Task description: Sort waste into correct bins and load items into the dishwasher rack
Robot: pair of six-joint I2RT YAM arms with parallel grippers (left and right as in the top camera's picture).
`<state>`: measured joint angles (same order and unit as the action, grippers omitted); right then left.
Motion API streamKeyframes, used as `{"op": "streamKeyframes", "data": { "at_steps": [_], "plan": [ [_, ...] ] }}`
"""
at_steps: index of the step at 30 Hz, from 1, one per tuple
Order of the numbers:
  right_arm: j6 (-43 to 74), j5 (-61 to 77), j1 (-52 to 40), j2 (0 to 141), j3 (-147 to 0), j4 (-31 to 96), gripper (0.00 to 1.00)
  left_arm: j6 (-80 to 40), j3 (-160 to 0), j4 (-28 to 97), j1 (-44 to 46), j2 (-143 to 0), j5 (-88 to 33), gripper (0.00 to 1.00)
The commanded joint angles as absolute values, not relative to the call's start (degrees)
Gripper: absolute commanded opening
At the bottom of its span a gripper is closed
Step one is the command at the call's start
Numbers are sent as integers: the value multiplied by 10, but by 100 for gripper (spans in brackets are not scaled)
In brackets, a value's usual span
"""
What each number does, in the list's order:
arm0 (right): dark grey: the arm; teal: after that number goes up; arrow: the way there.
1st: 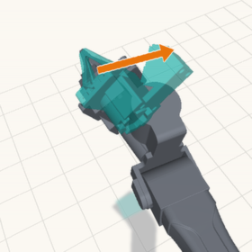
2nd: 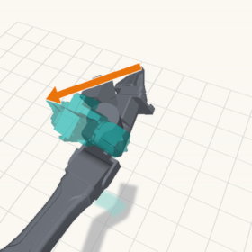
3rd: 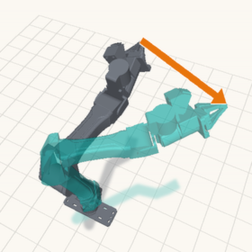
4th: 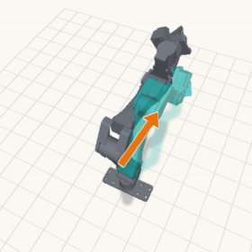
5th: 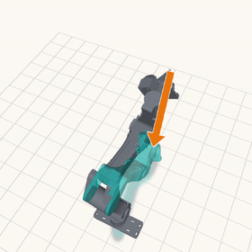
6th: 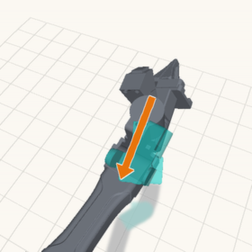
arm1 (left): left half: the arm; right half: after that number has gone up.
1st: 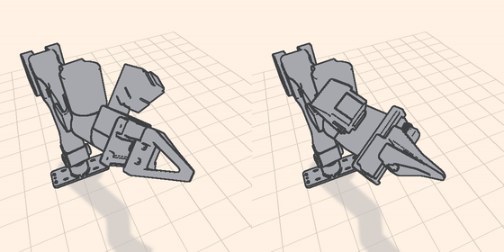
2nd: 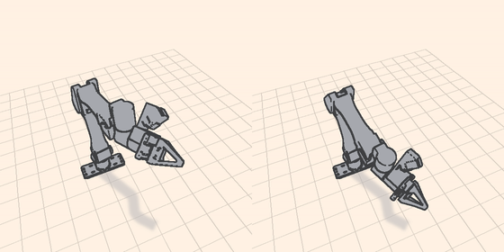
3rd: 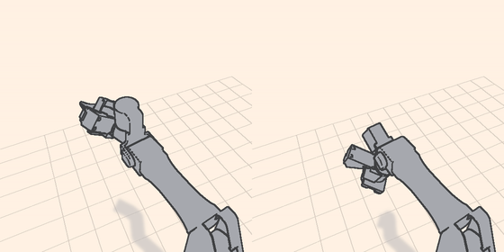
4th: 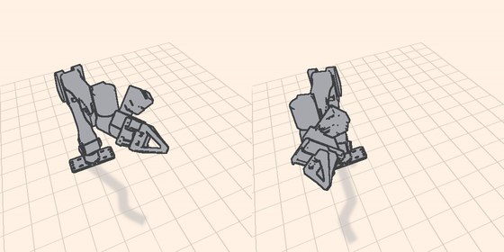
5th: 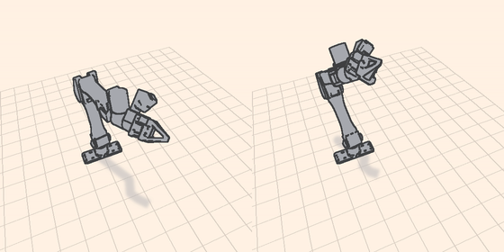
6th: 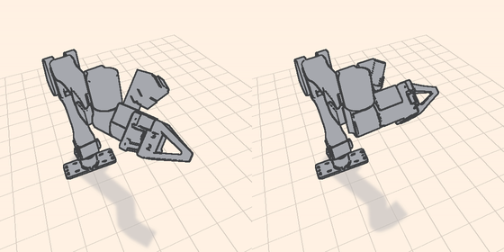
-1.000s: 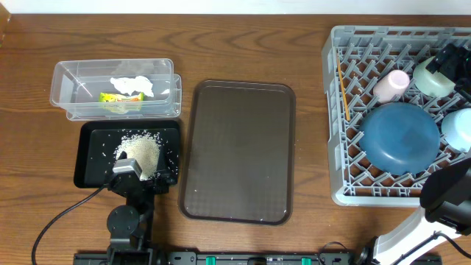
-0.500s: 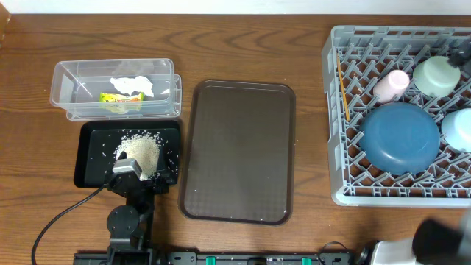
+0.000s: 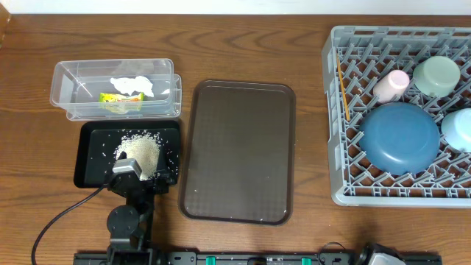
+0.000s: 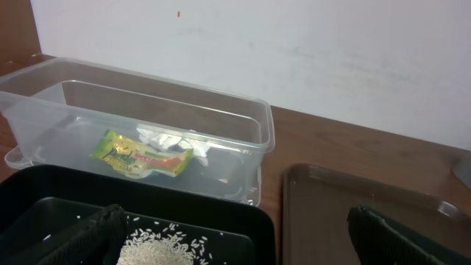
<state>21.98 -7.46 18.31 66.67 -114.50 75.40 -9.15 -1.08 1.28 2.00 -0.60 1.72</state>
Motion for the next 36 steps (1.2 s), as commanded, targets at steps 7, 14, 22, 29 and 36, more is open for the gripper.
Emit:
{"op": "streamKeyframes", "data": {
  "at_steps": [7,14,22,29,36],
  "plan": [
    [227,-82,40,575,-1009,611,99,-86,-2,38,20,-2,35,98],
    [227,-21,1,432,-674,397,99,-86,-2,38,20,-2,35,98],
    [227,71,-30,283,-305,78,99,-86,-2,38,20,-2,35,98],
    [227,84,-53,154,-84,-104,99,-86,-2,38,20,-2,35,98],
    [214,75,-57,36,-3,-95,99,-86,-2,38,20,-2,35,98]
  ]
}}
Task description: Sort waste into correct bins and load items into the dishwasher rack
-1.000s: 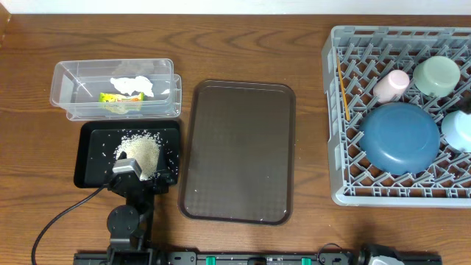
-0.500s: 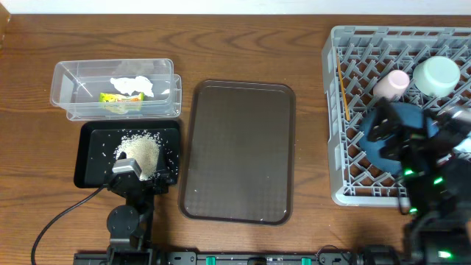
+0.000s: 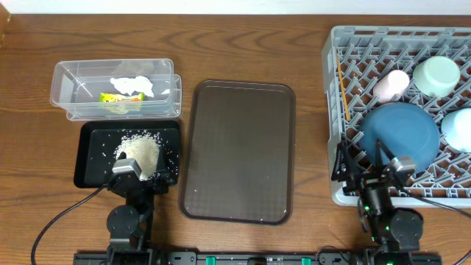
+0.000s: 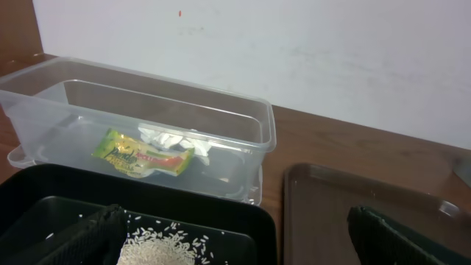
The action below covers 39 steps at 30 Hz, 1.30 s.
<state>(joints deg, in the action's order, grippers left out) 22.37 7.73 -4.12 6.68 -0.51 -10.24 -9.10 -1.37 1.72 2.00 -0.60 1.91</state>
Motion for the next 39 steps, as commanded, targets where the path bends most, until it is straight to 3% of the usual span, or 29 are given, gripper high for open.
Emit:
{"op": "streamKeyframes", "data": {
  "at_steps": [1,10,18,39],
  "plan": [
    [204,75,-57,27,-3,-91,99,-86,-2,38,20,-2,35,98],
    [69,75,-64,3,-3,-78,99,-86,-2,38,20,-2,35,98],
    [-10,75,-64,3,-3,34,99,-86,-2,38,20,-2,35,98],
    [-52,62,-63,3,-3,39,99,-86,-2,38,20,-2,35,98]
  ]
}}
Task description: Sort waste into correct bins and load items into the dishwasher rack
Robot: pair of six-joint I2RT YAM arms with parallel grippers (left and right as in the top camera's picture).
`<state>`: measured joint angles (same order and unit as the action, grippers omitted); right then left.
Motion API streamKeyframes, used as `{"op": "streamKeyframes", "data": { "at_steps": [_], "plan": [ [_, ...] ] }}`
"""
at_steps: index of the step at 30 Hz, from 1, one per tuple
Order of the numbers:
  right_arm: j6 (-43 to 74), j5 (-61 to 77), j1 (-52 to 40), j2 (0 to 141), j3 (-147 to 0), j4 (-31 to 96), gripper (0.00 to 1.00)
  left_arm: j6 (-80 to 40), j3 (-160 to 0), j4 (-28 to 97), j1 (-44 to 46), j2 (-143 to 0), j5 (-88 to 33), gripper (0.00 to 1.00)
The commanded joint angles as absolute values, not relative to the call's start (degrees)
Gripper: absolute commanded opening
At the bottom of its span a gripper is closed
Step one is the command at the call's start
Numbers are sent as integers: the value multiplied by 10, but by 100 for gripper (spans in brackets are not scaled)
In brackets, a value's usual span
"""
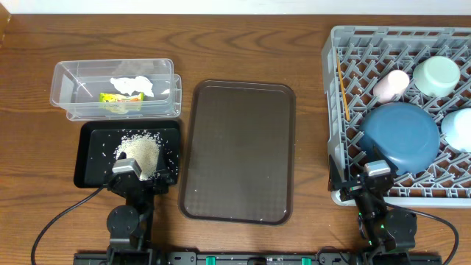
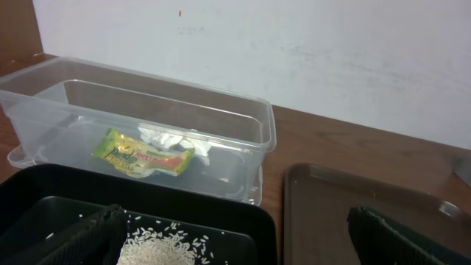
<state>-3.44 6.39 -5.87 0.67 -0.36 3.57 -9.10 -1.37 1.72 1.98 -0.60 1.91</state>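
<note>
My left gripper [image 2: 235,237] is open, with one finger over the rice [image 2: 158,246] in the black tray [image 1: 92,147] and the other over the edge of the brown tray [image 1: 239,151]. It holds nothing. The clear bin [image 1: 70,92] behind it contains a yellow-green wrapper [image 2: 140,154] and a white tissue [image 2: 173,138]. At the right, the grey dish rack [image 1: 335,110] carries a blue bowl [image 1: 401,136], a pink cup [image 1: 390,85], a pale green cup [image 1: 436,73] and a light blue cup [image 1: 460,126]. My right gripper [image 1: 366,190] sits at the rack's front left corner, its jaws unclear.
A thin yellow stick [image 1: 342,92] lies along the rack's left side. The brown tray has nothing on it. Cables run from both arm bases at the table's front edge.
My right arm has drawn back from over the rack's front, beside the blue bowl, to the rack's front left corner. The left gripper and all the objects are where they were.
At first my right arm barely showed at the bottom edge of the overhead view. It then stood over the front of the rack by the blue bowl, and now it sits lower at the rack's front rim. The left gripper stayed open over the black tray throughout.
</note>
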Motion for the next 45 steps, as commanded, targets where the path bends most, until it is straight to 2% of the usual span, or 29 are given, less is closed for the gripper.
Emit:
{"op": "streamKeyframes", "data": {
  "at_steps": [1,45],
  "plan": [
    [-51,65,-63,3,-3,39,99,-86,-2,38,20,-2,35,98],
    [-39,65,-63,3,-3,38,99,-86,-2,38,20,-2,35,98]
  ]
}}
